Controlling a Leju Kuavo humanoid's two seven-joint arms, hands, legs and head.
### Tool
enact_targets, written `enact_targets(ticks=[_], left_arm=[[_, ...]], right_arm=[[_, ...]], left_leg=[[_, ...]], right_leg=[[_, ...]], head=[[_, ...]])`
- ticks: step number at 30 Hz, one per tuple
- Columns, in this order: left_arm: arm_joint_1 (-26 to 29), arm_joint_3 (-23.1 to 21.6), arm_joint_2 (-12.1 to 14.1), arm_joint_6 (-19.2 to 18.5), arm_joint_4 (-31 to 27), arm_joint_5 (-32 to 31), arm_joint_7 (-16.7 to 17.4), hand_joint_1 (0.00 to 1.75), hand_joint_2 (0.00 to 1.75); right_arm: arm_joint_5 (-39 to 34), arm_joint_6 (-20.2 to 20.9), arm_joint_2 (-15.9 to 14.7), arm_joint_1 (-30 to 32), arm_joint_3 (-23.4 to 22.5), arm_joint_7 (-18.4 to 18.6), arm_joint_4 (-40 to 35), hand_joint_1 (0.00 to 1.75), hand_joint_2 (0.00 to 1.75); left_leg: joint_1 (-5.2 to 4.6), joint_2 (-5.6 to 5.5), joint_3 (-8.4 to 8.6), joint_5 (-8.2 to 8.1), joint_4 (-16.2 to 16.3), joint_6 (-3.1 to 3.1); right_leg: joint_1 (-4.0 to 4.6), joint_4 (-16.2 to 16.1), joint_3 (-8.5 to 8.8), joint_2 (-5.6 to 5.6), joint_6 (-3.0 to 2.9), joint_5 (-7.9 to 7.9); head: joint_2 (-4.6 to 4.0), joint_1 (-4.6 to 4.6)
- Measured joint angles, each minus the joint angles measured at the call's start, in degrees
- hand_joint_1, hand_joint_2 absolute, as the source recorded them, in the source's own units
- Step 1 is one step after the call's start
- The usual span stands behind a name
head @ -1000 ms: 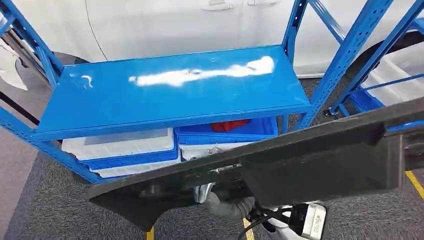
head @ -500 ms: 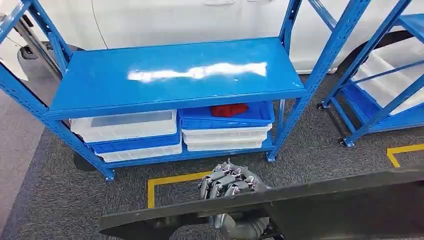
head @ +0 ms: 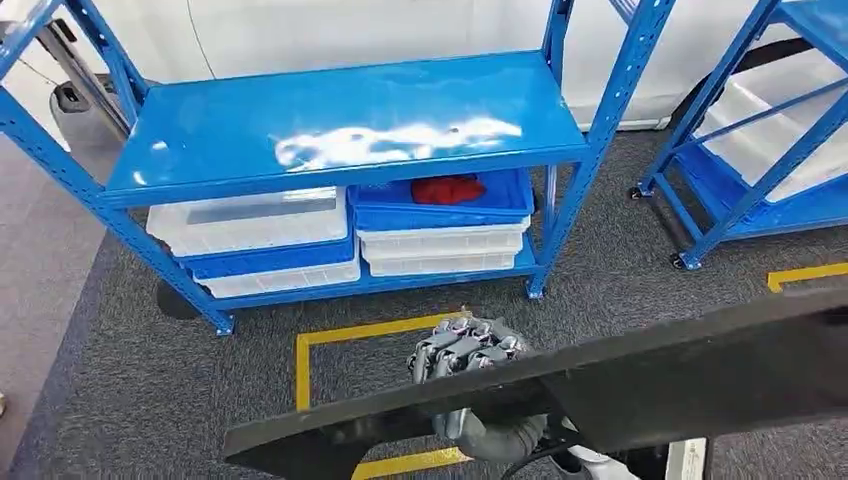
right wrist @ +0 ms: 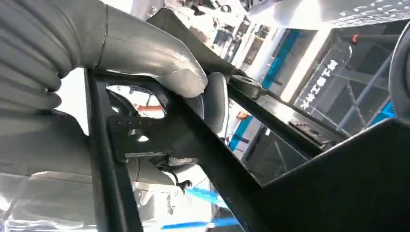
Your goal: Take the parts from the cabinet and place them on the table.
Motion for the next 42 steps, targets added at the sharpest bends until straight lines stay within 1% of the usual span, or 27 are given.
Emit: enact_targets(ticks=[1, 2, 6, 7, 8, 10, 12, 13, 15, 16, 17, 20, 22, 23, 25, 26, 27, 28, 30, 31, 32, 34, 36, 37, 39, 41, 42], left_arm=[[-0.08, 0.0, 0.0, 0.02, 0.0, -0.04, 0.15, 0.0, 1.75], [-0.23, 0.0, 0.0, 0.09, 0.0, -0.07, 0.48, 0.0, 1.75], [-0.08, 0.02, -0.02, 0.33, 0.0, -0.39, 1.72, 0.0, 1.75], [-0.09, 0.02, -0.09, 0.35, 0.0, -0.39, 1.92, 0.0, 1.75], [-0.11, 0.02, -0.11, 0.44, 0.0, -0.39, 2.08, 0.0, 1.75], [-0.08, 0.06, -0.11, 0.65, 0.0, -0.35, 2.92, 0.0, 1.75], [0.06, 0.18, -0.11, 0.72, 0.0, -0.26, 3.45, 0.0, 1.75], [0.14, 0.22, -0.11, 0.72, 0.0, -0.24, 3.69, 0.0, 1.75], [0.2, 0.24, -0.13, 0.72, 0.0, -0.24, 4.15, 0.0, 1.75], [0.14, 0.24, -0.18, 0.7, 0.0, -0.24, 4.31, 0.0, 1.75], [0.11, 0.24, -0.28, 0.7, 0.0, -0.26, 4.42, 0.0, 1.75], [0.27, 0.28, -0.28, 1.01, 0.0, -0.52, 4.59, 0.0, 1.75], [0.07, 0.28, -0.2, 1.44, -0.02, -0.7, 4.24, 0.0, 1.75], [0.08, 0.26, -0.24, 1.51, -0.02, -0.81, 3.96, 0.0, 1.75], [0.11, 0.28, -0.24, 2.06, -0.02, -0.63, 3.85, 0.0, 1.75], [0.17, 0.31, -0.2, 2.45, -0.02, -0.59, 3.85, 0.0, 1.75], [0.21, 0.33, -0.17, 2.86, -0.02, -0.44, 3.85, 0.0, 1.75], [0.22, 0.37, -0.15, 3.19, -0.02, -0.35, 3.85, 0.0, 1.75], [0.17, 0.55, 0.04, 3.17, -0.02, 0.22, 3.63, 0.0, 1.75], [0.16, 0.7, 0.09, 2.88, -0.02, 0.26, 3.52, 0.0, 1.75], [0.12, 0.92, 0.37, 2.58, -0.02, 0.37, 3.43, 0.0, 1.75], [0.24, 1.2, 0.44, 2.54, -0.02, 0.61, 3.28, 0.0, 1.75], [0.2, 1.22, 0.57, 3.15, -0.02, 0.59, 2.69, 0.0, 1.75], [0.09, 1.22, 0.5, 3.72, -0.02, 0.52, 2.18, 0.0, 1.75], [-0.03, 1.22, 0.55, 4.74, -0.02, -0.09, 1.31, 0.0, 1.75], [0.33, 1.18, 0.55, 5.66, -0.02, -0.59, 0.61, 0.0, 1.75], [0.41, 1.16, 0.55, 5.9, -0.02, -0.68, 0.17, 0.0, 1.75]], right_arm=[[-0.09, 0.09, 0.0, -0.15, 0.0, -0.02, 0.02, 1.75, 1.75], [-0.26, 0.13, 0.0, -0.23, -0.04, -0.04, 0.02, 1.75, 1.75], [-0.68, 0.17, -0.02, -0.56, -0.13, -0.04, 0.15, 1.75, 1.75], [-0.72, 0.17, -0.13, -0.55, -0.24, -0.04, 0.2, 1.75, 1.75], [-0.72, 0.2, -0.17, -0.57, -0.35, -0.04, 0.2, 1.75, 1.75], [-0.66, 0.22, -0.37, -0.54, -0.65, -0.04, 0.22, 1.75, 1.75], [-0.74, 0.22, -0.42, -0.46, -0.83, -0.04, 0.31, 1.75, 1.75], [-0.74, 0.24, -0.42, -0.43, -0.96, -0.04, 0.33, 1.75, 1.75], [-0.76, 0.35, -0.42, -0.47, -1.18, -0.04, 0.31, 1.75, 1.75], [-0.81, 0.41, -0.42, -0.49, -1.31, -0.04, 0.31, 1.75, 1.75], [-0.9, 0.44, -0.42, -0.52, -1.46, -0.04, 0.28, 1.75, 1.75], [-1.29, 0.74, -0.44, -0.54, -1.71, -0.07, 0.28, 1.75, 1.75], [-1.35, 0.92, -0.44, -0.6, -1.79, -0.04, 0.28, 1.75, 1.75], [-1.35, 0.92, -0.48, -0.75, -1.84, -0.05, 0.28, 1.75, 1.75], [-1.38, 0.92, -0.52, -0.87, -1.84, -0.07, 0.33, 1.75, 1.75], [-1.46, 0.98, -0.61, -0.91, -1.84, -0.07, 0.44, 1.75, 1.75], [-1.6, 1.03, -0.68, -1.03, -1.84, -0.04, 0.59, 1.75, 1.75], [-1.7, 1.05, -0.79, -1.25, -1.84, -0.04, 0.79, 1.75, 1.75], [-2.01, 1.03, -0.94, -2.02, -1.84, 0.02, 0.96, 1.75, 1.75], [-2.08, 0.98, -0.98, -2.46, -1.81, 0.02, 0.96, 1.75, 1.75], [-2.19, 0.96, -1.03, -2.78, -1.81, 0.02, 0.96, 1.75, 1.75], [-2.23, 0.92, -1.16, -3.26, -1.79, 0.04, 1.0, 1.75, 1.75], [-2.25, 0.26, -1.53, -3.25, -1.79, 0.02, 1.0, 1.75, 1.75], [-2.34, -0.22, -1.88, -3.26, -1.79, 0.02, 0.98, 1.75, 1.75], [-2.45, -1.14, -2.32, -3.43, -1.79, 0.02, 0.92, 1.75, 1.75], [-1.95, -2.25, -2.73, -2.96, -1.73, -0.02, 0.92, 1.75, 1.75], [-1.42, -2.76, -2.91, -2.52, -1.7, -0.04, 0.9, 1.75, 1.75]], left_leg=[[-0.01, -0.05, 3.97, -0.95, -5.04, 0.4], [-0.43, -0.04, 8.18, -3.59, -11.18, 0.85], [-0.49, 0.01, 7.37, -2.82, -12.36, 2.52], [-0.3, 0.24, 7.03, -2.21, -12.48, 2.93], [-0.32, 0.28, 6.38, -1.71, -12.45, 3.39], [-0.54, 0.32, 5.3, -0.83, -12.37, 3.64], [-0.77, 0.31, 4.38, -0.17, -12.05, 3.67], [-0.87, 0.28, 4.0, -0.03, -11.83, 3.64], [-1.03, 0.22, 3.65, -0.02, -11.31, 3.59], [-1.07, 0.48, 3.6, -0.09, -11.02, 3.49], [-1.62, 0.66, 3.37, -0.21, -10.69, 3.25], [-1.21, 1.26, 3.08, 0.05, -10.77, 2.35], [-1.18, 1.11, 2.89, -0.79, -10.1, 1.79], [-1.13, 0.58, 1.87, -2.74, -7.8, 1.46], [-0.62, 0.18, -2.12, -7.48, 1.2, 0.81], [-0.48, 0.14, -4.14, -9.06, 5.62, 0.56], [-0.36, 0.13, -5.14, -9.2, 7.75, 0.42], [-0.19, 0.13, -4.6, -7.84, 6.67, 0.35], [0.03, -0.47, -0.1, -2.62, -2.2, 0.44], [0.11, -1.85, 2.47, -0.29, -7.48, 0.63], [0.27, -5.21, 3.65, -0.86, -10.12, 1.02], [0.04, -4.66, 3.36, -0.68, -10.73, 1.19], [-0.08, -3.57, 3.38, -0.2, -10.81, 1.89], [0.69, -2.65, 3.45, 0.44, -11.54, 2.4], [0.42, -1.29, 3.25, 0.78, -11.83, 3.04], [0.07, 0.21, 2.93, 0.82, -11.68, 3.12], [-0.01, 0.99, 2.76, 0.81, -11.53, 3.13]], right_leg=[[0.02, 0.08, -0.33, -0.01, 0.22, 0.53], [0.31, 0.24, -0.61, 0.02, 0.63, 0.92], [0.27, -0.48, -0.46, -0.32, 2.24, 2.87], [-0.09, 0.51, -1.02, -0.09, 2.29, 1.69], [0.02, 3.8, -2.37, -0.02, 2.27, -1.41], [0.04, 13.41, -5.95, 0.13, 2.51, -6.85], [0.05, 18.2, -7.08, 0.13, 2.51, -8.4], [0.08, 16.4, -5.45, 0.13, 2.35, -7.33], [0.24, 6.23, 1.27, 0.13, 1.66, -3.26], [0.5, 1.15, 4.08, -0.39, 1.02, -2.75], [1.07, 0.15, 4.43, -1.72, 0.68, -3.43], [1.28, 0.25, 3.93, -0.31, 0.03, -2.91], [0.46, -0.71, 4.16, 0.1, -0.58, -2.2], [0.4, -0.84, 4.07, 0.43, -0.87, -2.0], [0.43, -0.82, 3.58, 1.1, -1.07, -1.74], [0.42, -0.75, 3.32, 1.54, -1.02, -1.59], [0.4, -0.66, 3.11, 1.99, -0.93, -1.47], [0.35, -0.55, 3.01, 2.52, -0.78, -1.38], [0.29, -0.28, 2.97, 3.65, -0.56, -1.26], [0.27, -0.16, 2.97, 4.17, -0.42, -1.21], [0.31, -0.06, 2.69, 4.59, -0.06, -1.08], [0.13, -0.01, 1.87, 5.66, 0.89, -0.51], [0.03, -0.51, 1.58, 7.01, 1.91, 0.18], [-0.01, -0.26, 1.37, 7.06, 2.07, 0.04], [0.34, 4.95, -1.04, 2.23, 2.33, -4.01], [0.17, 14.58, -5.3, 0.94, 2.73, -8.4], [0.13, 17.53, -6.56, 0.79, 2.85, -9.0]], head=[[0.0, -0.02], [0.0, 0.0], [0.0, 0.0], [0.0, 0.0], [0.0, 0.0], [0.0, 0.0], [0.0, 0.0], [0.0, 0.0], [0.0, 0.0], [0.0, 0.0], [0.0, 0.0], [0.0, 0.0], [0.0, 0.0], [0.0, -0.02], [0.0, -0.02], [0.0, -0.02], [0.0, -0.02], [0.0, -0.02], [0.0, -0.02], [0.0, -0.02], [0.0, -0.02], [0.0, 0.0], [0.0, -0.02], [0.0, 0.0], [0.0, -0.02], [0.0, 0.0], [0.0, -0.02]])
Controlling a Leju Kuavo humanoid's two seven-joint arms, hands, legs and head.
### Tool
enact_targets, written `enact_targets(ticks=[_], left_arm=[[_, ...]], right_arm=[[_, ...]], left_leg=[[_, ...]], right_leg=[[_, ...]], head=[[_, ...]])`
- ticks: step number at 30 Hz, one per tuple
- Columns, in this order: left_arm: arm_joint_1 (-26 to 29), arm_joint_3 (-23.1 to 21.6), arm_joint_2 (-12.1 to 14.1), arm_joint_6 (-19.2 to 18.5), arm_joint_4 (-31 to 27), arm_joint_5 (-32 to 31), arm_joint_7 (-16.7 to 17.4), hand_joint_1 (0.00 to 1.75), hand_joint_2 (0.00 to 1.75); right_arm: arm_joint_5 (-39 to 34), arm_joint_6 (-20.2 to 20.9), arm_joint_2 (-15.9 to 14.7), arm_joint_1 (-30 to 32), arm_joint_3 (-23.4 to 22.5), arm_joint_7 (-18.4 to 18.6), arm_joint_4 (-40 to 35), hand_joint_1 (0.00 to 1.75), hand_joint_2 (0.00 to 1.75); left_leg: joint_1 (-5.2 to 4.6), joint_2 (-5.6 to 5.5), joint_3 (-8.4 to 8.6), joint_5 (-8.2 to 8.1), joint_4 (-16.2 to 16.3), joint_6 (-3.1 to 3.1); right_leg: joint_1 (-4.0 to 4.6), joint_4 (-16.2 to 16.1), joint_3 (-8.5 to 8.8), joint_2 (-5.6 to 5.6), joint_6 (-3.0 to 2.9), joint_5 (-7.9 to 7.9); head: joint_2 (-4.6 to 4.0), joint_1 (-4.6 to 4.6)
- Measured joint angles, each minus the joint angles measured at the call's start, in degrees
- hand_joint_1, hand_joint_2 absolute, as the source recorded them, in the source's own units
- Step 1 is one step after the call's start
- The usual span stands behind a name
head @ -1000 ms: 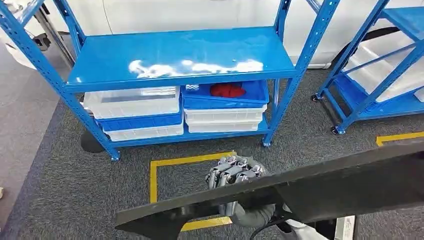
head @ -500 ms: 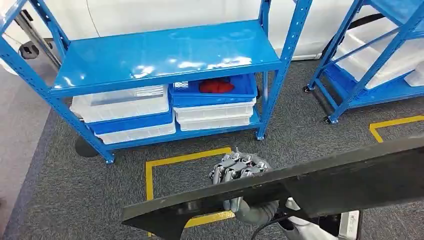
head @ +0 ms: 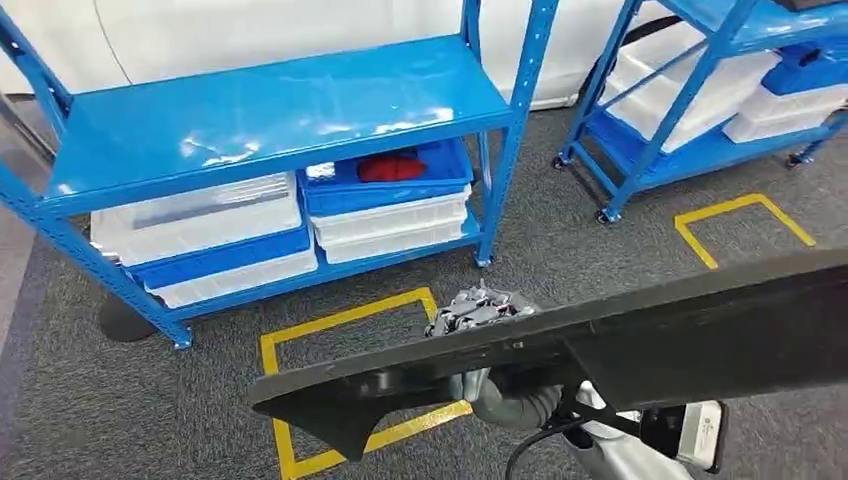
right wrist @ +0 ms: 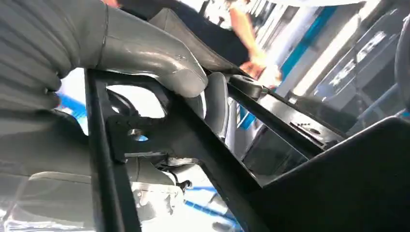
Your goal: Take the parts from the cabinet and place them on the table.
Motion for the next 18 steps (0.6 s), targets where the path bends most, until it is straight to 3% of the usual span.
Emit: enact_targets(ticks=[1, 3, 4, 5, 6, 9, 10, 11, 12, 14, 15, 16, 17, 18], left_arm=[[-0.01, 0.0, 0.0, 0.07, 0.0, 0.0, -0.65, 0.0, 1.75], [-0.06, 0.0, 0.0, 0.06, 0.0, 0.02, -1.26, 0.0, 1.75], [-0.09, 0.0, 0.0, 0.06, 0.0, 0.02, -1.4, 0.0, 1.75], [-0.11, 0.0, 0.0, 0.06, 0.0, 0.02, -1.42, 0.0, 1.75], [-0.11, 0.0, 0.0, 0.06, 0.0, 0.02, -1.48, 0.0, 1.75], [-0.26, 0.0, 0.0, 0.06, 0.0, 0.02, -1.55, 0.0, 1.75], [-0.33, -0.02, -0.02, 0.06, 0.0, 0.0, -1.55, 0.0, 1.75], [-0.41, -0.02, -0.02, 0.02, 0.0, 0.0, -1.61, 0.0, 1.75], [-0.32, -0.02, -0.04, -0.02, 0.0, 0.04, -1.72, 0.0, 1.75], [-0.12, 0.0, 0.04, -0.33, 0.0, 0.24, -2.01, 0.0, 1.75], [0.01, 0.0, 0.04, -0.53, 0.0, 0.35, -2.29, 0.0, 1.75], [0.04, 0.0, 0.04, -0.9, 0.0, 0.5, -2.49, 0.0, 1.75], [0.03, 0.0, 0.04, -1.25, 0.0, 0.68, -2.64, 0.0, 1.75], [-0.01, 0.0, 0.04, -1.59, 0.0, 0.68, -2.88, 0.0, 1.75]], right_arm=[[0.78, -0.56, -0.35, 0.6, 0.0, 0.0, -0.22, 1.75, 1.75], [1.66, -0.76, -0.81, 1.5, 0.0, 0.0, -0.83, 1.75, 1.75], [1.77, -0.81, -0.9, 1.63, -0.02, 0.0, -1.16, 1.75, 1.75], [1.77, -0.89, -0.96, 1.59, -0.02, -0.02, -1.55, 1.75, 1.75], [1.79, -1.0, -0.98, 1.71, -0.02, -0.02, -1.79, 1.75, 1.75], [1.79, -1.16, -1.25, 2.16, -0.04, -0.11, -2.23, 1.75, 1.75], [1.81, -1.13, -1.33, 2.21, -0.04, -0.09, -2.41, 1.75, 1.75], [2.01, -1.11, -1.37, 2.22, -0.04, -0.11, -2.66, 1.75, 1.75], [2.32, -1.11, -1.33, 2.09, -0.02, -0.13, -2.67, 1.75, 1.75], [4.07, -1.33, -0.89, 1.98, 0.02, -0.15, -2.47, 1.75, 1.75], [5.67, -1.59, -0.15, 1.76, 0.24, -0.13, -2.08, 1.75, 1.75], [7.15, -1.92, 0.75, 1.6, 0.57, -0.09, -1.68, 1.75, 1.75], [8.42, -2.49, 1.6, 1.56, 0.96, -0.04, -1.44, 1.75, 1.75], [9.8, -2.97, 2.29, 1.52, 1.44, 0.04, -1.25, 1.75, 1.75]], left_leg=[[-0.06, 0.7, -0.09, -0.03, 0.09, 0.03], [-0.13, 1.92, -0.01, -0.19, 0.19, -0.05], [-0.16, 2.45, 0.07, -0.33, 0.32, -0.23], [-0.46, 2.93, 0.08, -0.54, 0.5, -0.55], [-0.74, 3.27, 0.04, -0.76, 0.65, -0.88], [-0.72, 4.73, 0.42, -0.77, 0.44, -1.68], [-0.61, 4.75, 0.5, -1.04, 0.56, -2.1], [-0.3, 2.19, 0.13, -2.18, 1.65, -2.53], [-0.14, 0.26, -1.14, -4.41, 4.88, -2.74], [-0.09, -0.85, -5.4, -9.02, 14.31, -3.11], [-0.09, -0.93, -7.37, -10.16, 18.42, -3.2], [-0.09, -0.93, -7.9, -9.67, 19.28, -3.19], [-0.09, -0.95, -7.13, -7.87, 17.41, -3.12], [-0.08, -1.13, -5.33, -5.34, 13.41, -2.94]], right_leg=[[-0.02, -0.22, 0.31, -0.14, 0.04, 0.68], [0.01, -8.11, 4.92, -0.75, -0.18, 4.66], [0.12, -13.64, 8.1, -1.88, -0.42, 6.65], [0.63, -17.72, 10.07, -4.71, -1.12, 6.29], [0.81, -17.78, 10.02, -3.88, -1.89, 6.74], [1.03, -17.66, 9.63, -2.17, -2.68, 6.83], [0.62, -18.15, 9.79, -1.61, -3.26, 7.23], [0.45, -18.35, 9.79, -1.23, -3.55, 7.42], [0.36, -18.34, 9.67, -0.81, -3.76, 7.54], [0.41, -18.31, 9.42, 0.37, -3.96, 7.68], [0.45, -18.22, 9.27, 1.14, -4.01, 7.74], [0.45, -18.12, 9.21, 1.86, -4.0, 7.76], [0.45, -17.99, 9.21, 2.53, -4.0, 7.76], [0.45, -17.83, 9.23, 3.22, -3.95, 7.76]], head=[[0.0, 0.02], [0.0, 0.02], [0.0, 0.02], [0.0, 0.02], [0.0, 0.02], [0.0, 0.02], [0.0, 0.0], [0.0, 0.0], [0.0, 0.0], [0.0, 0.0], [0.0, 0.0], [0.0, 0.0], [0.0, 0.0], [0.0, 0.0]])
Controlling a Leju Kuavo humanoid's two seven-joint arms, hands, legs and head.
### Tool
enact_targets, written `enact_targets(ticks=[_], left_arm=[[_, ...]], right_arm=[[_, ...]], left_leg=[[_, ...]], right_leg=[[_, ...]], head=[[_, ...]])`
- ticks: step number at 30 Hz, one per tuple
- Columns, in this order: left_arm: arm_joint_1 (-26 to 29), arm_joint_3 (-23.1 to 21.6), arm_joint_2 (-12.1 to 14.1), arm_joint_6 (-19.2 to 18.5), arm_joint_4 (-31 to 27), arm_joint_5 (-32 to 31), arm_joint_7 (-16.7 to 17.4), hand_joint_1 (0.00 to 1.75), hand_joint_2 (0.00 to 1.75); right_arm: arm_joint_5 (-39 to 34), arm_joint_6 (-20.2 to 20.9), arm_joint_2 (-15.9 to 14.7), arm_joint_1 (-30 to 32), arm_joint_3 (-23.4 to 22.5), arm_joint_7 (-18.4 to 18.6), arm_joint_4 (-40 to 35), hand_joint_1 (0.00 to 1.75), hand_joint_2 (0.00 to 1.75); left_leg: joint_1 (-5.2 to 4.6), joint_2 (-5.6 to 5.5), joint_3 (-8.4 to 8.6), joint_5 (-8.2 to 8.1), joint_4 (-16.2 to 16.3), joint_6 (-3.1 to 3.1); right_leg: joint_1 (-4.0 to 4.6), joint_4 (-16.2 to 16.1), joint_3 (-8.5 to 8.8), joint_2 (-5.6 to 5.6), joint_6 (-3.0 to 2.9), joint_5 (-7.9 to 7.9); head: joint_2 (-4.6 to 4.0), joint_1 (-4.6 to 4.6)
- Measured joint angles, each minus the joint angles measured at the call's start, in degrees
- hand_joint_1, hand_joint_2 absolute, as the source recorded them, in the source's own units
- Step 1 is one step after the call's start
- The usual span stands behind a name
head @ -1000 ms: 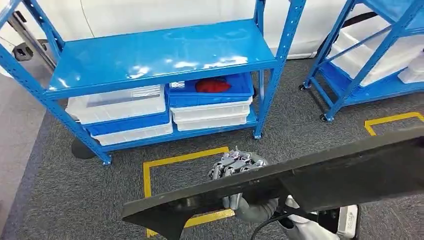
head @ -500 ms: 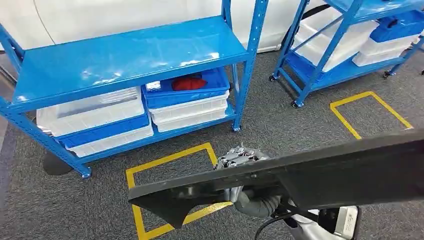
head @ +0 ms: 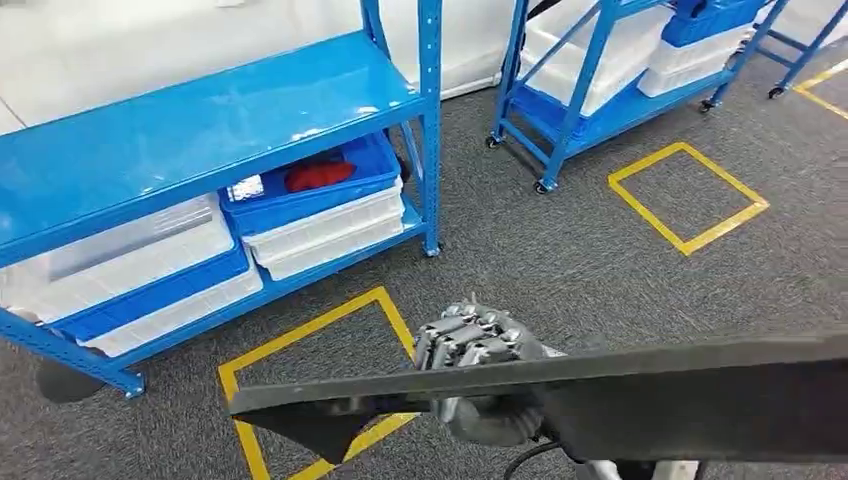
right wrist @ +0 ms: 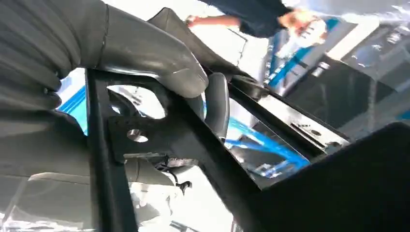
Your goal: Take the parts from the cabinet and place them on the table.
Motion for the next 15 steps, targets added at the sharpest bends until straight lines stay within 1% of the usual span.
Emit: enact_targets(ticks=[1, 2, 3, 4, 5, 6, 7, 8, 9, 10, 11, 12, 13, 14, 15], left_arm=[[-0.09, 0.0, 0.04, -0.39, 0.0, -0.07, -0.18, 0.0, 1.75], [-0.05, 0.0, 0.09, -0.74, 0.0, -0.07, -0.24, 0.0, 1.75], [-0.01, 0.0, 0.13, -1.05, 0.0, -0.09, -0.29, 0.0, 1.75], [0.06, 0.0, 0.13, -1.2, 0.0, -0.15, -0.42, 0.0, 1.75], [0.15, 0.0, 0.13, -1.42, 0.0, -0.37, -0.62, 0.0, 1.75], [0.1, -0.02, 0.15, -1.64, 0.0, -0.42, -0.83, 0.0, 1.75], [-0.06, -0.02, 0.13, -1.66, 0.0, -0.46, -1.11, 0.0, 1.75], [-0.29, -0.02, -0.02, -1.77, 0.0, -0.48, -1.49, 0.0, 1.75], [-0.27, -0.04, -0.04, -1.95, 0.0, -0.52, -1.79, 0.0, 1.75], [-0.13, -0.04, -0.04, -2.12, 0.0, -0.66, -1.9, 0.0, 1.75], [0.07, -0.04, -0.04, -2.3, 0.0, -0.72, -1.93, 0.0, 1.75], [0.12, -0.04, -0.04, -2.3, 0.0, -0.98, -1.9, 0.0, 1.75], [0.05, -0.04, -0.04, -2.28, 0.0, -0.98, -1.75, 0.0, 1.75], [0.0, -0.04, -0.04, -2.23, 0.0, -1.01, -1.51, 0.0, 1.75], [-0.03, -0.04, -0.04, -2.1, 0.0, -1.01, -1.29, 0.0, 1.75]], right_arm=[[1.01, -0.44, 0.29, -0.01, 0.46, 0.0, 0.02, 1.75, 1.75], [1.69, -0.89, 0.42, -0.01, 0.73, -0.02, 0.02, 1.75, 1.75], [2.28, -1.25, 0.51, -0.11, 0.88, 0.0, 0.07, 1.75, 1.75], [2.74, -1.49, 0.61, -0.13, 1.1, 0.02, 0.07, 1.75, 1.75], [3.05, -1.6, 0.7, -0.05, 1.34, 0.04, 0.09, 1.75, 1.75], [3.31, -1.6, 0.7, 0.06, 1.6, 0.07, 0.11, 1.75, 1.75], [3.35, -1.6, 0.68, 0.09, 1.73, 0.07, 0.18, 1.75, 1.75], [3.29, -1.64, 0.7, 0.08, 1.75, 0.04, 0.33, 1.75, 1.75], [3.13, -1.64, 0.7, -0.48, 1.75, 0.02, 0.67, 1.75, 1.75], [2.71, -1.64, 0.75, -1.26, 1.75, 0.0, 1.45, 1.75, 1.75], [2.19, -1.62, 0.86, -2.02, 1.75, 0.0, 2.83, 1.75, 1.75], [1.95, -1.55, 0.92, -2.6, 1.73, 0.0, 3.98, 1.75, 1.75], [1.82, -1.38, 0.99, -2.87, 1.58, 0.02, 5.05, 1.75, 1.75], [1.71, -1.22, 1.07, -2.9, 1.42, 0.02, 5.75, 1.75, 1.75], [1.54, -1.12, 1.36, -2.93, 1.19, 0.02, 6.45, 1.75, 1.75]], left_leg=[[0.01, -0.75, 2.53, 2.91, -5.63, 0.25], [0.06, -3.47, 4.74, 4.89, -10.89, 0.66], [0.29, -6.08, 5.11, 4.23, -12.3, 1.02], [0.12, -5.46, 5.18, 4.25, -12.3, 1.04], [-0.09, -4.92, 5.14, 4.3, -12.31, 1.23], [-0.24, -4.35, 5.13, 4.41, -12.36, 1.61], [-0.01, -3.67, 5.27, 4.88, -12.95, 2.07], [0.41, -2.53, 5.51, 5.39, -13.61, 2.55], [0.39, -1.95, 5.48, 5.52, -13.76, 2.9], [0.22, -1.02, 5.39, 5.53, -13.74, 3.11], [0.05, -0.19, 5.35, 5.54, -13.71, 3.09], [-0.03, 0.67, 5.25, 5.54, -13.67, 3.09], [-0.07, 1.5, 5.09, 5.54, -13.55, 3.09], [-0.09, 2.14, 4.98, 5.52, -13.42, 3.07], [-0.1, 2.75, 4.93, 5.45, -13.32, 3.0]], right_leg=[[0.0, 0.16, 0.01, 0.67, 0.09, -0.03], [-0.07, 0.24, -0.1, 1.21, 0.22, -0.03], [0.29, 0.58, -0.52, 1.81, 0.74, 0.12], [-0.14, 0.54, -0.86, 2.48, 1.14, 0.38], [-0.4, 0.38, -1.13, 3.15, 1.54, 0.62], [-0.53, 0.05, -1.2, 3.8, 2.03, 0.94], [-0.23, -0.16, -1.27, 4.54, 2.52, 1.25], [-0.1, 0.83, -1.67, 2.39, 2.55, 0.42], [0.09, 3.18, -2.77, -0.1, 2.62, -1.43], [0.0, 7.43, -4.76, -1.72, 2.83, -3.89], [-0.12, 11.84, -6.78, -2.53, 2.95, -5.93], [-0.25, 15.73, -8.56, -3.02, 3.04, -7.33], [-0.36, 17.85, -9.44, -3.29, 3.11, -7.54], [-0.4, 17.16, -8.89, -3.43, 3.12, -6.74], [-0.39, 14.17, -7.12, -3.67, 3.03, -4.95]], head=[[0.0, 0.0], [0.0, 0.02], [0.0, 0.02], [0.0, 0.0], [0.0, 0.02], [0.0, 0.02], [0.0, 0.0], [0.0, 0.02], [0.0, 0.02], [0.0, 0.02], [0.0, 0.02], [0.0, 0.02], [0.0, 0.02], [0.0, 0.02], [0.0, 0.02]])
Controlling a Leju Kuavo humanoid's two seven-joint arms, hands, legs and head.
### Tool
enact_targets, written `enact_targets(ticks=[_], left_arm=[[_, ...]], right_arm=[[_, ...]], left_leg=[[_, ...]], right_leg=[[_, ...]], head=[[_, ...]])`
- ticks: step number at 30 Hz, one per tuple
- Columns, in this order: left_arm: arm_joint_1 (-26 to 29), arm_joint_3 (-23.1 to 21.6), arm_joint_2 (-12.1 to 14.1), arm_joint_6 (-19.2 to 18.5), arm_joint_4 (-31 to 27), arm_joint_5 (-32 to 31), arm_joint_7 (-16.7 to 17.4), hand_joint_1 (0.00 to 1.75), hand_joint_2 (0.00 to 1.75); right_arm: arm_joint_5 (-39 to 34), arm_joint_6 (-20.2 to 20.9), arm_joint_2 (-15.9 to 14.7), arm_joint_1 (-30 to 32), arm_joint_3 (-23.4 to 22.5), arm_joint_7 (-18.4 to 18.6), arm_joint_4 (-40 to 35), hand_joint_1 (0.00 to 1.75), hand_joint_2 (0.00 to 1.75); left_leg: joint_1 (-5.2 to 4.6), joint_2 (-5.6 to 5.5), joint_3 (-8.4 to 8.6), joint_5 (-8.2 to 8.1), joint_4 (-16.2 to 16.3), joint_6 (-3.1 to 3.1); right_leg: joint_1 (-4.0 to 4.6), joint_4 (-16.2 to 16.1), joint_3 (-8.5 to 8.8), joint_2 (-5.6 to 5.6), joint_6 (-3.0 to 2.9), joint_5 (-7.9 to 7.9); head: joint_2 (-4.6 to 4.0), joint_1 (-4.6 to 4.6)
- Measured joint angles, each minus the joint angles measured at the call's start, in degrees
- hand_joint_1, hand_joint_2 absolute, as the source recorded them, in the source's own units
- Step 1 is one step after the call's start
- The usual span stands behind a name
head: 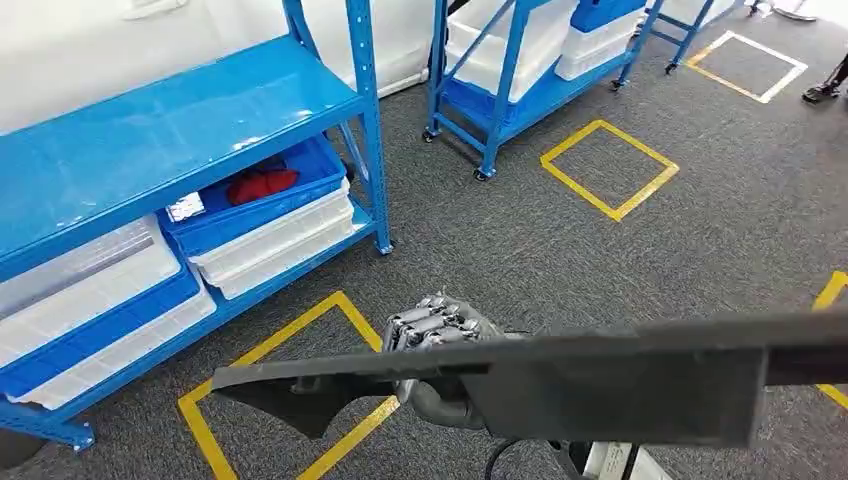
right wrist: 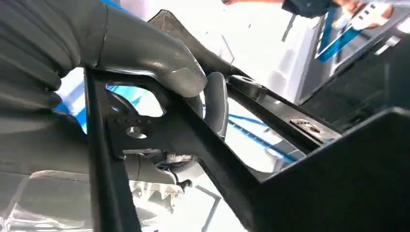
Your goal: Take the parts from the cabinet and place them on the table.
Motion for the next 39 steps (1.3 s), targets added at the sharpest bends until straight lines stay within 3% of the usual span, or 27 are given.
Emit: enact_targets(ticks=[2, 3, 4, 8, 9, 10, 11, 13, 14, 15, 16, 17, 18, 19, 20, 23, 24, 25, 27, 28, 29, 30, 31, 33, 34, 38, 39], left_arm=[[-0.05, -0.02, 0.0, 0.13, 0.0, -0.02, 0.22, 0.0, 1.75], [-0.09, -0.02, 0.0, 0.15, 0.0, -0.02, 0.29, 0.0, 1.75], [-0.1, -0.02, 0.0, 0.15, 0.0, -0.02, 0.33, 0.0, 1.75], [-0.11, -0.02, 0.04, 0.15, 0.0, -0.06, 0.62, 0.0, 1.75], [-0.21, -0.02, 0.11, 0.11, 0.0, -0.13, 0.72, 0.0, 1.75], [-0.28, -0.07, 0.09, -0.13, 0.0, -0.26, 0.72, 0.0, 1.75], [-0.24, -0.09, 0.11, -0.39, 0.0, -0.59, 0.94, 0.0, 1.75], [0.02, -0.2, 0.15, -0.74, 0.0, -1.07, 1.45, 0.0, 1.75], [0.15, -0.3, 0.15, -0.81, 0.0, -1.25, 1.92, 0.0, 1.75], [0.23, -0.37, 0.15, -0.77, 0.0, -1.27, 2.37, 0.0, 1.75], [0.2, -0.39, 0.15, -0.5, 0.0, -1.27, 3.13, 0.0, 1.75], [0.14, -0.39, 0.2, -0.13, 0.0, -1.25, 3.72, 0.0, 1.75], [0.14, -0.39, 0.35, 0.18, 0.0, -1.2, 4.29, 0.0, 1.75], [0.08, -0.39, 0.53, 0.68, 0.0, -1.2, 5.08, 0.0, 1.75], [0.21, -0.39, 0.55, 0.94, 0.0, -1.2, 5.47, 0.0, 1.75], [0.42, -0.35, 0.81, 2.57, 0.0, -1.2, 7.5, 0.0, 1.75], [0.37, -0.33, 0.61, 2.86, 0.0, -1.2, 7.97, 0.0, 1.75], [0.38, -0.33, 0.63, 2.97, 0.0, -1.2, 8.18, 0.0, 1.75], [0.79, -0.33, 0.57, 3.48, 0.0, -1.38, 8.92, 0.0, 1.75], [1.03, -0.31, 0.35, 3.47, 0.0, -1.44, 9.23, 0.0, 1.75], [1.13, -0.31, 0.0, 3.49, 0.0, -1.53, 9.49, 0.0, 1.75], [1.12, -0.31, -0.24, 3.58, 0.0, -1.59, 9.58, 0.0, 1.75], [1.06, -0.3, -0.61, 3.58, 0.0, -1.64, 9.58, 0.0, 1.75], [0.96, -0.28, -1.37, 3.58, 0.0, -1.73, 9.47, 0.0, 1.75], [0.98, -0.28, -1.6, 3.56, 0.0, -1.73, 9.36, 0.0, 1.75], [0.9, -0.22, -2.25, 3.5, 0.0, -1.57, 9.03, 0.0, 1.75], [0.77, -0.2, -2.32, 3.47, 0.0, -1.4, 9.01, 0.0, 1.75]], right_arm=[[-0.2, 0.13, 0.55, -0.76, -0.42, 0.0, 1.03, 1.75, 1.75], [-0.24, 0.22, 0.83, -1.27, -0.68, -0.02, 1.42, 1.75, 1.75], [-0.26, 0.33, 1.12, -1.49, -0.79, -0.02, 1.73, 1.75, 1.75], [-0.33, 0.74, 1.42, -1.52, -0.99, 0.59, 2.47, 1.75, 1.75], [-0.31, 0.74, 1.62, -1.57, -1.07, 0.79, 2.65, 1.75, 1.75], [-0.22, 0.68, 1.73, -1.7, -1.16, 0.81, 2.78, 1.75, 1.75], [0.08, 0.49, 2.01, -1.64, -1.31, 0.7, 2.91, 1.75, 1.75], [0.81, 0.04, 2.01, -1.19, -1.8, 0.15, 2.95, 1.75, 1.75], [1.03, -0.3, 2.01, -0.82, -2.12, 0.04, 2.95, 1.75, 1.75], [1.18, -0.35, 2.01, -0.46, -2.34, -0.02, 2.95, 1.75, 1.75], [1.46, -0.35, 2.01, -0.26, -2.74, -0.07, 2.95, 1.75, 1.75], [1.64, -0.35, 2.03, -0.16, -3.0, -0.07, 2.95, 1.75, 1.75], [1.75, -0.3, 2.1, -0.07, -3.28, -0.07, 2.95, 1.75, 1.75], [1.75, -0.24, 2.19, 0.1, -3.72, -0.07, 2.98, 1.75, 1.75], [1.66, -0.11, 2.21, 0.16, -3.92, -0.04, 3.04, 1.75, 1.75], [1.24, 0.74, 2.34, 2.46, -5.35, -0.07, 2.58, 1.75, 1.75], [1.29, 0.9, 2.32, 3.46, -5.62, -0.07, 2.27, 1.75, 1.75], [1.27, 1.01, 2.32, 3.89, -5.84, -0.15, 1.88, 1.75, 1.75], [1.29, 1.6, 2.36, 4.33, -5.86, -0.13, 1.82, 1.75, 1.75], [1.22, 2.25, 2.47, 4.82, -5.86, -0.13, 1.82, 1.75, 1.75], [1.2, 2.88, 2.6, 5.32, -5.86, -0.13, 1.86, 1.75, 1.75], [1.2, 3.23, 2.71, 5.62, -5.84, -0.13, 1.99, 1.75, 1.75], [1.18, 3.54, 2.93, 5.65, -5.84, -0.11, 2.1, 1.75, 1.75], [0.85, 4.33, 3.45, 5.36, -5.82, -0.07, 2.23, 1.75, 1.75], [0.76, 4.57, 3.83, 5.02, -5.82, -0.04, 2.23, 1.75, 1.75], [0.52, 4.92, 4.44, 4.27, -5.79, 0.02, 2.21, 1.75, 1.75], [0.52, 4.92, 4.48, 4.19, -5.79, 0.02, 2.12, 1.75, 1.75]], left_leg=[[-0.09, 1.11, 0.16, -0.18, 0.1, -0.22], [-0.52, 1.62, 0.2, -0.38, 0.27, -0.52], [-0.65, 2.0, 0.14, -0.46, 0.34, -0.84], [-0.58, 4.02, 0.41, -0.96, 0.44, -1.99], [-0.05, 1.55, 0.09, -1.85, 1.48, -2.42], [0.03, -0.59, -1.16, -3.91, 4.2, -2.59], [0.09, -1.7, -3.17, -6.38, 8.64, -2.74], [0.08, -2.41, -7.22, -9.63, 17.17, -2.87], [0.08, -2.49, -8.21, -9.48, 18.98, -2.85], [0.09, -2.51, -7.69, -7.53, 17.35, -2.75], [0.1, -2.62, -5.88, -4.75, 13.25, -2.61], [0.13, -3.26, -3.67, -1.95, 8.21, -2.43], [0.19, -5.02, -1.41, 0.16, 2.92, -2.14], [0.51, -8.44, -0.81, -1.03, 1.76, -1.92], [0.42, -8.37, -0.7, -0.66, 1.05, -1.96], [0.12, -6.76, -0.49, -0.36, 0.89, -1.08], [0.77, -5.88, -0.3, 0.08, 0.22, -0.48], [0.59, -5.26, -0.18, 0.18, 0.02, -0.17], [0.25, -3.61, -0.25, 0.09, 0.03, 0.11], [0.09, -2.73, -0.26, 0.01, 0.03, 0.22], [0.0, -1.91, -0.28, -0.05, 0.05, 0.3], [-0.06, -1.18, -0.26, -0.08, 0.05, 0.29], [-0.11, -0.47, -0.24, -0.15, 0.06, 0.25], [-0.18, 0.69, 0.03, -0.34, 0.07, 0.01], [-0.36, 1.1, 0.2, -0.48, 0.1, -0.2], [-0.73, 3.02, 0.46, -0.86, 0.18, -1.33], [-0.77, 3.61, 0.61, -1.06, 0.19, -1.7]], right_leg=[[0.16, -10.74, 6.35, -1.83, -0.61, 4.22], [0.81, -14.25, 8.06, -4.66, -1.09, 3.55], [1.02, -14.31, 7.84, -3.87, -1.61, 3.88], [0.88, -14.42, 7.61, -1.51, -2.52, 4.11], [0.67, -14.62, 7.66, -1.05, -2.8, 4.29], [0.57, -14.61, 7.57, -0.54, -2.99, 4.38], [0.58, -14.6, 7.54, -0.08, -3.25, 4.41], [0.65, -14.49, 7.44, 1.26, -3.26, 4.41], [0.66, -14.38, 7.42, 1.98, -3.26, 4.41], [0.65, -14.24, 7.42, 2.84, -3.25, 4.4], [0.63, -14.09, 7.43, 3.69, -3.21, 4.38], [0.6, -13.95, 7.46, 4.41, -3.09, 4.3], [0.55, -13.82, 7.48, 5.11, -2.94, 4.22], [0.58, -13.83, 7.23, 5.59, -2.51, 4.35], [0.41, -13.56, 6.82, 6.45, -2.18, 4.42], [0.16, -14.19, 6.53, 8.27, -0.75, 5.03], [0.14, -13.85, 6.55, 7.64, -0.62, 4.68], [0.64, -12.02, 5.67, 4.39, -0.53, 3.2], [0.4, -3.59, 1.56, 0.96, -0.22, -1.39], [0.28, 0.77, -0.55, 0.6, -0.04, -3.12], [0.14, 3.71, -1.95, 0.49, 0.09, -3.74], [0.01, 3.66, -1.89, 0.41, 0.17, -3.01], [-0.04, 0.99, -0.44, 0.21, 0.18, -1.23], [0.06, -9.69, 5.61, -1.33, -0.18, 3.25], [0.44, -13.89, 8.07, -4.09, -0.66, 3.54], [1.14, -14.38, 7.64, -2.02, -1.83, 3.58], [0.82, -14.86, 7.9, -1.38, -2.25, 3.87]], head=[[0.0, 0.0], [0.0, 0.0], [0.0, 0.0], [0.0, 0.0], [0.0, 0.0], [0.0, 0.0], [0.0, 0.0], [0.0, 0.0], [0.0, 0.0], [0.0, 0.0], [0.0, 0.0], [0.0, -0.02], [0.0, 0.0], [0.0, 0.0], [0.0, 0.0], [0.0, -0.02], [0.0, 0.0], [0.0, 0.02], [0.0, 0.02], [0.0, 0.02], [0.0, 0.0], [0.0, 0.0], [0.0, 0.0], [0.0, 0.0], [0.0, 0.02], [0.0, 0.0], [0.0, 0.0]])
